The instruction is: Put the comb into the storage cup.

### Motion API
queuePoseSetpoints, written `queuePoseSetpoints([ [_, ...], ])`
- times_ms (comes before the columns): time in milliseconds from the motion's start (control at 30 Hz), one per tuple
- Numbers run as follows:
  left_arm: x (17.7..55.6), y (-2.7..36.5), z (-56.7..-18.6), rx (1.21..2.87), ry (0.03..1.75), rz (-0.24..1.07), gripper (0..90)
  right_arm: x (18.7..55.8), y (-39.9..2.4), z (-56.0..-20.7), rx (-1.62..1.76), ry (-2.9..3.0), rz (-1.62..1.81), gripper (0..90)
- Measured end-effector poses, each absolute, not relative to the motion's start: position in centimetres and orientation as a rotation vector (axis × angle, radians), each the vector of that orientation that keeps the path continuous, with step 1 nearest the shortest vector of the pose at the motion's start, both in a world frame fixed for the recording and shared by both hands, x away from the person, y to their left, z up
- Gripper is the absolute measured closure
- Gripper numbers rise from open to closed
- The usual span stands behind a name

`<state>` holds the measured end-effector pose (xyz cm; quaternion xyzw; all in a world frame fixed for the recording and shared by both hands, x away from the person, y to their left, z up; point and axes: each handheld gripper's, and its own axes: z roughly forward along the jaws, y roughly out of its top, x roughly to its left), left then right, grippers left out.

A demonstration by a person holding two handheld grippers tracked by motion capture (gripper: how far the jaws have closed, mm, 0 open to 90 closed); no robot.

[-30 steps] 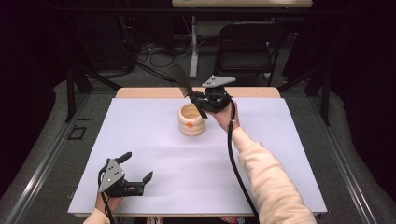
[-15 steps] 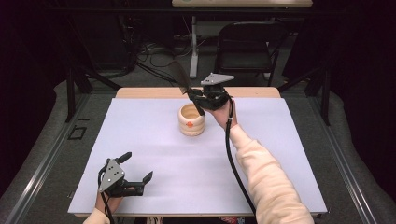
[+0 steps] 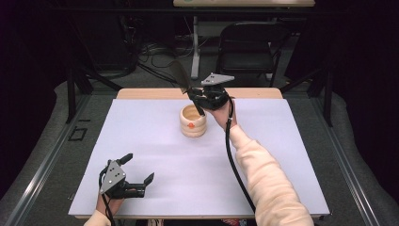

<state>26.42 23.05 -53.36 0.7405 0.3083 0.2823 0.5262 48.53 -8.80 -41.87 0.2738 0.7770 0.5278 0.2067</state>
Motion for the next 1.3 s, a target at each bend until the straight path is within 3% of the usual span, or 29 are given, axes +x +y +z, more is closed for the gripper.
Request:
queuePoseSetpoints([
  [1300, 26.4, 23.1, -53.3, 1.769, 0.736, 0.674, 0.0, 49.2, -6.8, -43.6, 0.744, 2.076, 1.541, 71.6],
])
